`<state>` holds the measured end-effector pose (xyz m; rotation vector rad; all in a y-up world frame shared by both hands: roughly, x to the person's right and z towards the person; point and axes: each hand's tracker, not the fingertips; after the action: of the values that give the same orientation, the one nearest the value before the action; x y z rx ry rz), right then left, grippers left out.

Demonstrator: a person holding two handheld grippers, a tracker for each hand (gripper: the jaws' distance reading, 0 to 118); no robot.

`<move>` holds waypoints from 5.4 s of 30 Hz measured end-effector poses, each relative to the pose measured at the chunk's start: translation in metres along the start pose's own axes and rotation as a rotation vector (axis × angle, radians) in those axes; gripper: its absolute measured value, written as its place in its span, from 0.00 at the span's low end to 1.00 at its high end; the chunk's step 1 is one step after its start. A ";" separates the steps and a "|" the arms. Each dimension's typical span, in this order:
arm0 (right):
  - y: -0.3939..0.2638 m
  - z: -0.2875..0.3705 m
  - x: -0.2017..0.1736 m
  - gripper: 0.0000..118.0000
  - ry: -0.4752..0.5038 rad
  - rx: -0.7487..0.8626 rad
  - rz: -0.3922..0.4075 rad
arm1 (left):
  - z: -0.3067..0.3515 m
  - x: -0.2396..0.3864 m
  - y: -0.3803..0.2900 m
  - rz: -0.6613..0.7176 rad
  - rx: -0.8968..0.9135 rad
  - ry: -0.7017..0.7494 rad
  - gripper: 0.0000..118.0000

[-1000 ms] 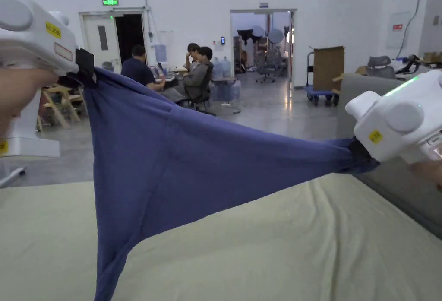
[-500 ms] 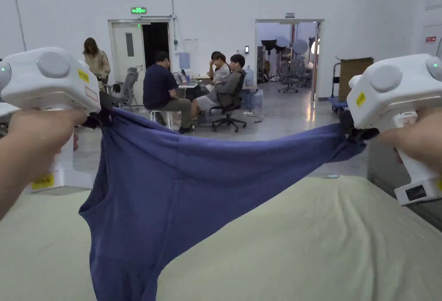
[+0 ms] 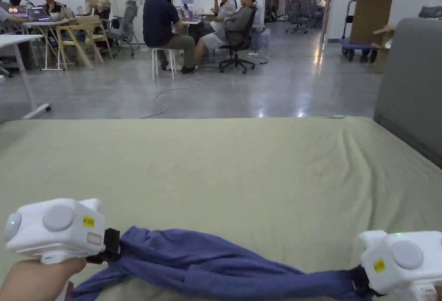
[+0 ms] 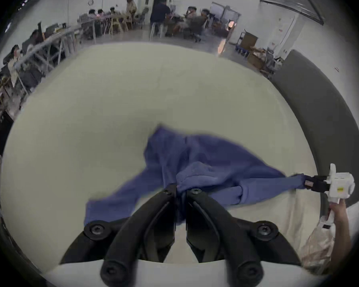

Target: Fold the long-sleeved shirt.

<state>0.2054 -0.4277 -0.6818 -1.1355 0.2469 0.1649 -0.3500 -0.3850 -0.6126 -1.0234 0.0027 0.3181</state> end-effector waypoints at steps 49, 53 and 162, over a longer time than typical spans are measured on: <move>-0.296 0.185 -0.052 0.00 0.143 0.001 -0.149 | 0.150 -0.034 -0.273 0.083 -0.128 -0.137 0.01; -0.295 0.183 -0.051 0.00 0.178 0.003 -0.191 | 0.120 -0.012 -0.197 0.062 0.026 -0.031 0.98; -0.297 0.254 0.163 0.00 -0.117 0.084 -0.373 | 0.176 -0.071 -0.196 0.180 -0.092 -0.116 0.00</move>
<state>0.4652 -0.3191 -0.3663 -1.0649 -0.0631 -0.1087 -0.3920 -0.3496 -0.3454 -1.0973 -0.0250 0.5461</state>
